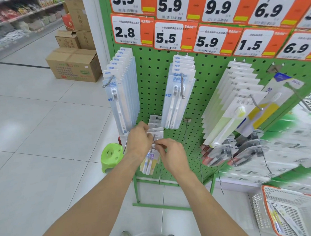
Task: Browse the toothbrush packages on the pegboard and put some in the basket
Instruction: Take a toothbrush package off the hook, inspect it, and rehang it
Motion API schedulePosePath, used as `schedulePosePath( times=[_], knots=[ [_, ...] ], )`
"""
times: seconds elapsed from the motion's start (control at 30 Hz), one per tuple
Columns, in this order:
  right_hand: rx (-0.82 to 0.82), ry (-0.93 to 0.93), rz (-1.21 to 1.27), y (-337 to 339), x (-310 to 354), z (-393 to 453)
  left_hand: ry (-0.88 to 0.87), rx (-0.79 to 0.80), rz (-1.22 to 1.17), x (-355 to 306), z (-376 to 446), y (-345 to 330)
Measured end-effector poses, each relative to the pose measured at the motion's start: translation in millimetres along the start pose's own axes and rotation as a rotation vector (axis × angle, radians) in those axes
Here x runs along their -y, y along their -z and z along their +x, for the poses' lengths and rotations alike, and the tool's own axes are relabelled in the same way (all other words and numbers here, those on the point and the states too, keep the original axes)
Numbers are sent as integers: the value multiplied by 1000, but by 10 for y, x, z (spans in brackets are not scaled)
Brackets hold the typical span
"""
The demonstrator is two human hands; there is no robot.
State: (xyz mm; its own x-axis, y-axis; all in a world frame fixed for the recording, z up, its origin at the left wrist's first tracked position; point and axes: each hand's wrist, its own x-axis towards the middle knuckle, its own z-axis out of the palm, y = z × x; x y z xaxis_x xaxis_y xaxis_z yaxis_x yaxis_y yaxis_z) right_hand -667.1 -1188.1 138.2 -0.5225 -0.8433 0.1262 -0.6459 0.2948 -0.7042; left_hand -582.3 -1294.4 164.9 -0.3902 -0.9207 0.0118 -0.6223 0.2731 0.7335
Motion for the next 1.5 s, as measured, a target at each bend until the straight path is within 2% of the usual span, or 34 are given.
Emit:
schedulePosePath(
  times=[0.5,0.9,1.27,1.4,1.5],
  knots=[
    [26,-3,2,50,11,29,-10,-30,60,-43,-21,5],
    [-3,11,-20,-15,-13,36,-157,-153,205,42,-172,88],
    [-40,19,-44,-35,6,-3,-150,-379,-83,330,-503,107],
    [-48,20,-47,-48,18,-26,-202,-581,-193,316,-707,184],
    [-54,17,-39,-55,26,-21,-153,-657,-346,297,-874,264]
  ],
)
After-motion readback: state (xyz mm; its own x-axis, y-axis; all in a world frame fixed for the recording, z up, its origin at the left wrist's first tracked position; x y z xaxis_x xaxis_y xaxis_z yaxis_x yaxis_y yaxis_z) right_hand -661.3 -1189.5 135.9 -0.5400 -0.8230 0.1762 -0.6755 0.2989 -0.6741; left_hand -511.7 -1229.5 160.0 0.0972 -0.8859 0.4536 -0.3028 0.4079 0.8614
